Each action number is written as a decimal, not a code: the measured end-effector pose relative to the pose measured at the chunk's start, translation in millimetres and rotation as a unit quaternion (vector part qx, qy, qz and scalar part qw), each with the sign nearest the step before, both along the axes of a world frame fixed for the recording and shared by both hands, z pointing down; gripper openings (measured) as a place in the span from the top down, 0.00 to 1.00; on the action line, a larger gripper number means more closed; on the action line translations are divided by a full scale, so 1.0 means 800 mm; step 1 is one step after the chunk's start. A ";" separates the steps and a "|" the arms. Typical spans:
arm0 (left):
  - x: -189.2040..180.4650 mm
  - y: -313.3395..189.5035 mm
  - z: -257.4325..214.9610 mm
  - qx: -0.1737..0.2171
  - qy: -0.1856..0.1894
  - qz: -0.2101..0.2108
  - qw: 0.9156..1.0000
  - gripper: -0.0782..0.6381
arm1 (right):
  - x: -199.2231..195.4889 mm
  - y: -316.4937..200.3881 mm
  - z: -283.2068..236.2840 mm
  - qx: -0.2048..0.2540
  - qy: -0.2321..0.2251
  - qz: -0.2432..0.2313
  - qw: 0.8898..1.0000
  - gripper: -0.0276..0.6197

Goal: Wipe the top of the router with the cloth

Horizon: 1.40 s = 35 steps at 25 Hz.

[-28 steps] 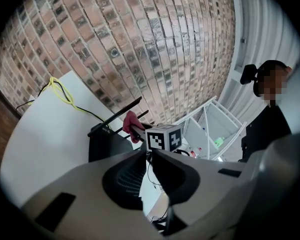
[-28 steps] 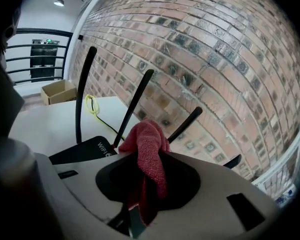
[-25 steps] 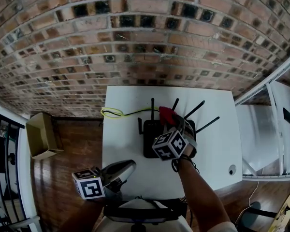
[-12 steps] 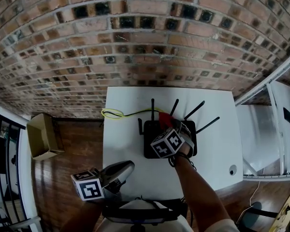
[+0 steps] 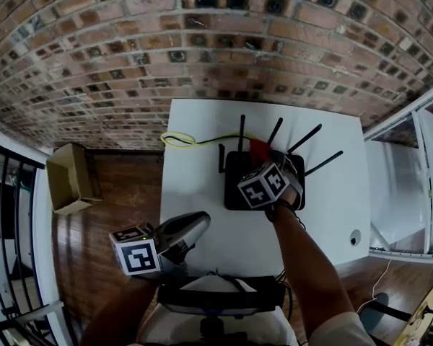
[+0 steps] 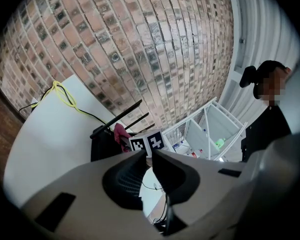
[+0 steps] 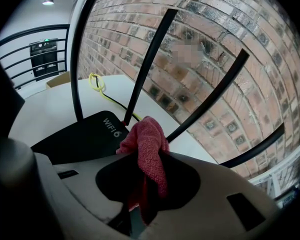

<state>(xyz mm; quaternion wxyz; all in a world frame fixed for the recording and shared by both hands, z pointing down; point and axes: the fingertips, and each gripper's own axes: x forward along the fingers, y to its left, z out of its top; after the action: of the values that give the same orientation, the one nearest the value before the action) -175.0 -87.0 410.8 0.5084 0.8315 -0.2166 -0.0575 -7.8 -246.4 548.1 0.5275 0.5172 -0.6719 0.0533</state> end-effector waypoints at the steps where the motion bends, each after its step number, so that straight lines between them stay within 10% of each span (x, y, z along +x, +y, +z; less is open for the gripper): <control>1: -0.001 0.001 0.000 -0.001 0.000 -0.001 1.000 0.83 | -0.001 0.000 0.000 0.000 -0.001 -0.001 1.000 0.79; 18: 0.012 0.003 -0.012 0.003 0.005 0.002 1.000 0.83 | 0.004 0.001 -0.007 0.004 -0.010 -0.009 1.000 0.79; 35: 0.088 0.006 -0.011 0.011 -0.005 0.053 0.999 0.83 | 0.072 0.035 -0.144 0.149 -0.105 0.023 0.983 0.79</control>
<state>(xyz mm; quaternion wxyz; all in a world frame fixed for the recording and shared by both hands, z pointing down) -104.6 -82.4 402.0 0.5000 0.8478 -0.1745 -0.0289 49.5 -218.4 432.9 0.3692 0.5971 -0.7119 0.0186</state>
